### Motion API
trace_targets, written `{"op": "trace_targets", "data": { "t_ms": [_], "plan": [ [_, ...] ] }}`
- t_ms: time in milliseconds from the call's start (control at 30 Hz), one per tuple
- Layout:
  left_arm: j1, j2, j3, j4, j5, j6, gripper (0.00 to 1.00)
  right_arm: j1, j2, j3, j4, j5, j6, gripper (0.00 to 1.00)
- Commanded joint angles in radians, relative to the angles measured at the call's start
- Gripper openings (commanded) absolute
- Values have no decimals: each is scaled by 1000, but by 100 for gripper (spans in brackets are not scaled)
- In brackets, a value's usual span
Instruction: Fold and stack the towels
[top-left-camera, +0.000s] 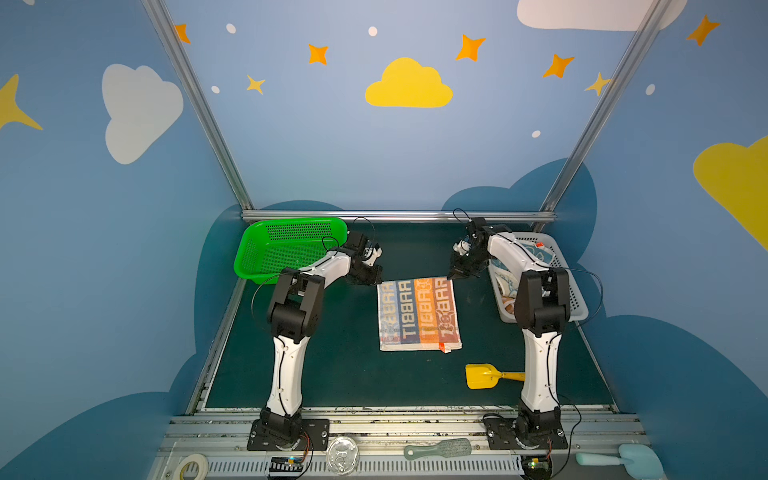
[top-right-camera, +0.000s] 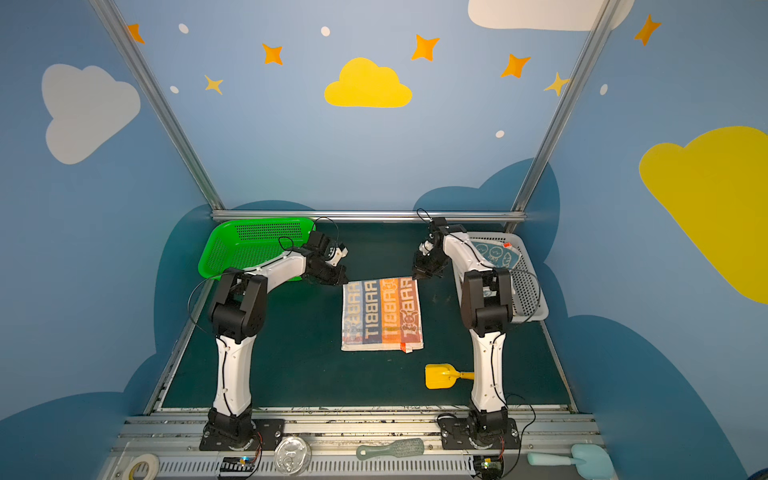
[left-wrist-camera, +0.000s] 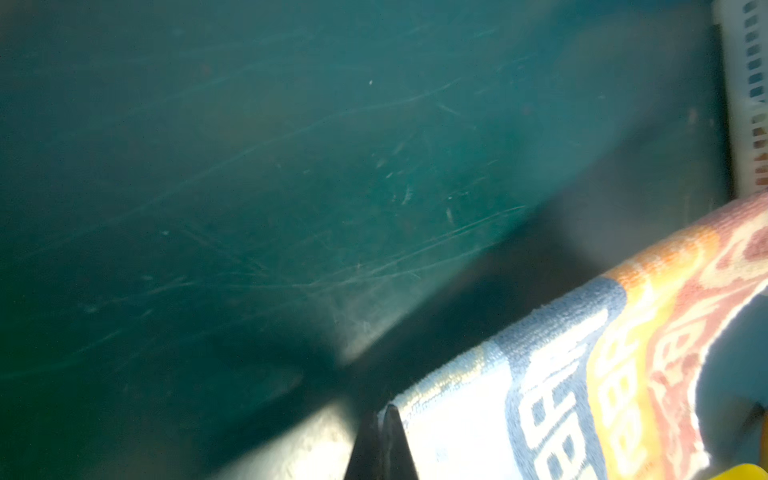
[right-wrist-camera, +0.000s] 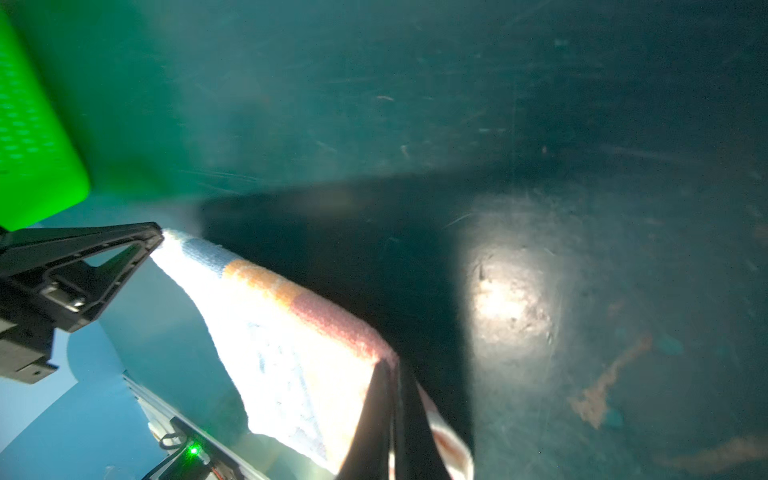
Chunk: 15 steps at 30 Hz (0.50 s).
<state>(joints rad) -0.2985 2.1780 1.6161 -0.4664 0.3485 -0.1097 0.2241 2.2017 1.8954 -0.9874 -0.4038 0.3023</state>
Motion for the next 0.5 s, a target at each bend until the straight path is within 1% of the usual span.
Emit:
{"op": "trace_targets", "data": {
  "t_ms": [0,300,467],
  "plan": [
    [12,-74,-27,9,4,-14,3,-11,-71,-45,-14,0,11,0],
    [9,-201,-146,68,1,-57,3,-12,-157,-151,4,-2,24,0],
    [-3,-300,-258,118,-8,-100,3,-12,-228,-260,43,-19,46,0]
  ]
}}
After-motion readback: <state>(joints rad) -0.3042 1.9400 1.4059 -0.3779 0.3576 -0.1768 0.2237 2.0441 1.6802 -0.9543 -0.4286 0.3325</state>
